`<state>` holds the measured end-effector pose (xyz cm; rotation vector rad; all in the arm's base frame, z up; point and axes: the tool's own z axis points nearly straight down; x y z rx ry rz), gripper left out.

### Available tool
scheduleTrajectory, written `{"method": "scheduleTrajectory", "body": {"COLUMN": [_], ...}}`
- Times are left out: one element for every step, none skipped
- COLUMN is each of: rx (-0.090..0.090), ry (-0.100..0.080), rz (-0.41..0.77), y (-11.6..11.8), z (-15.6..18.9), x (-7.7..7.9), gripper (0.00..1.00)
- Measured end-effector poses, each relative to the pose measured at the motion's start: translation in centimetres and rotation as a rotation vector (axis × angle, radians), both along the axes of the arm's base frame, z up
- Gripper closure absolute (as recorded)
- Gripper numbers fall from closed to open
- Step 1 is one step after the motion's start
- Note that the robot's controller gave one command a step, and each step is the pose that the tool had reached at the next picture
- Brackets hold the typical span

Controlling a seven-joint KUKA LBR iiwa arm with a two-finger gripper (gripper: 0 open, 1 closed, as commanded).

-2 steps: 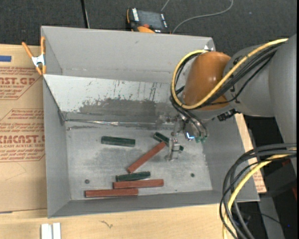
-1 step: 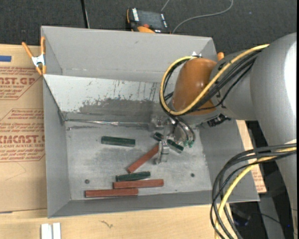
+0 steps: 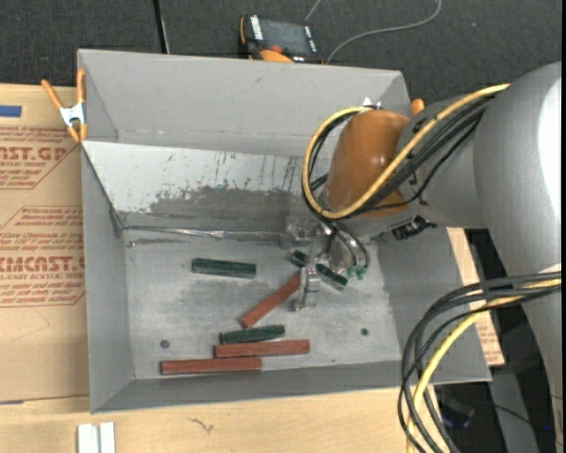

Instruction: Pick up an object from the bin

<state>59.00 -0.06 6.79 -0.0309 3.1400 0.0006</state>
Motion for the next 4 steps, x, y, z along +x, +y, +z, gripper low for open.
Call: {"method": "scheduleTrajectory", "body": {"rx": [-0.001, 0.000, -0.001, -0.001], "ry": [-0.001, -0.009, -0.003, -0.002], "rz": [0.001, 0.001, 0.001, 0.002], "y": [0.0, 0.0, 0.1, 0.1], "z": [0.1, 8.4, 9.9, 11.0], "x": [0.0, 0.3, 0.4, 0.4], "gripper": [1.00, 1.00, 1.00, 1.00]}}
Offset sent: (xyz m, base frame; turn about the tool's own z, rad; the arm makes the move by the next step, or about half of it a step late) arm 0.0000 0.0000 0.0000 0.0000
